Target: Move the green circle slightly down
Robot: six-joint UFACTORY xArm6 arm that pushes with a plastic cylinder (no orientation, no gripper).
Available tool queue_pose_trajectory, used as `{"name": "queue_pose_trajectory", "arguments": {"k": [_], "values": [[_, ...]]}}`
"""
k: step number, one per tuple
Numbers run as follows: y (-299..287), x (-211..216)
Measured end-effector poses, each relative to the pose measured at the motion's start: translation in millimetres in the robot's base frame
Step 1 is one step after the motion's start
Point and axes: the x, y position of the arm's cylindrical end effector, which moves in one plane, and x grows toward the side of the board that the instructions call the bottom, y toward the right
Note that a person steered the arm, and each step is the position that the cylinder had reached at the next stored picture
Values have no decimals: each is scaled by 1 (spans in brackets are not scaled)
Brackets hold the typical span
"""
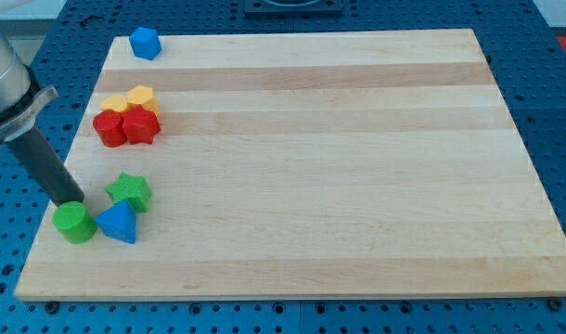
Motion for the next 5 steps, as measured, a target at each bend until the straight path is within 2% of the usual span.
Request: {"name": "queue_pose_trajectory", "arguments": {"k": [3, 5], "values": [[7, 17], [47, 9]]}}
